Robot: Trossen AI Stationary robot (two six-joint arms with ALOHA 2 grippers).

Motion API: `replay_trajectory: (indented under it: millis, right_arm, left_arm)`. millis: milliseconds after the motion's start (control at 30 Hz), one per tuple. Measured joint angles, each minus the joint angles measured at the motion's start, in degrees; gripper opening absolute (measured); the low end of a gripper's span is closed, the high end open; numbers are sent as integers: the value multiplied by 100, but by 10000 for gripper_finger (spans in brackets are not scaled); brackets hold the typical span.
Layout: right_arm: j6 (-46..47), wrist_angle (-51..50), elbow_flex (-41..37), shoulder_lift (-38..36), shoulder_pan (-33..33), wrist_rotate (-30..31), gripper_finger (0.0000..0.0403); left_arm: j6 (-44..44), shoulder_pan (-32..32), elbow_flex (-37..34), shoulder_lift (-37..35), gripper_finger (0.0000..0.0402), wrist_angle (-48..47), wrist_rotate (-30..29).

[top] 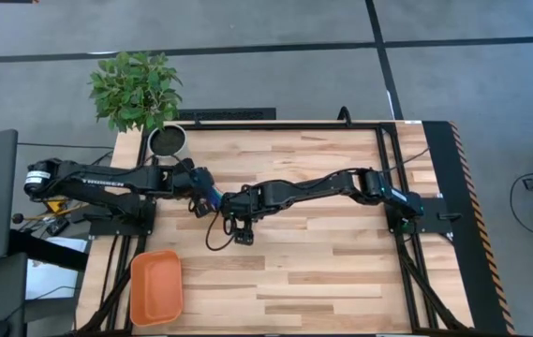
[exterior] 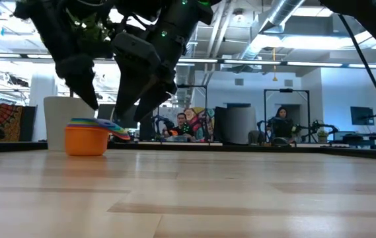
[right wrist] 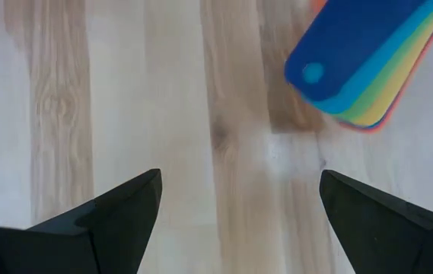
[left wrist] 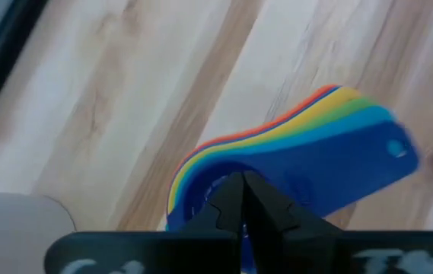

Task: Nest measuring cups in basket
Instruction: Put the nested measuring cups into the orange bin

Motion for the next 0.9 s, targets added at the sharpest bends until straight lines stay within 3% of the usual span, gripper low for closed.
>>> replay_trajectory:
  millis: [233,400,600,767,900]
  right_arm:
    - [-87,335,2,-29,-428,0,379]
    - [27,705,4,-35,-800,235,374]
    - [83,560,4,-34,-946,1744,329]
    - [89,774,17,188,-982,1696,287]
    - [102,974,22,425,-932,1655,276]
  left_arm:
    - [-161,-516,35,-933,0,-488,48]
    - [-833,-1146,-459,-1229,0,-294,316]
    - [-1201,-1710,-1006,-856,0,649,328]
    - [-988,-1632,-1053,-156,0,1374,261]
    - [-805,-1544,-1053,337,0,1747,295]
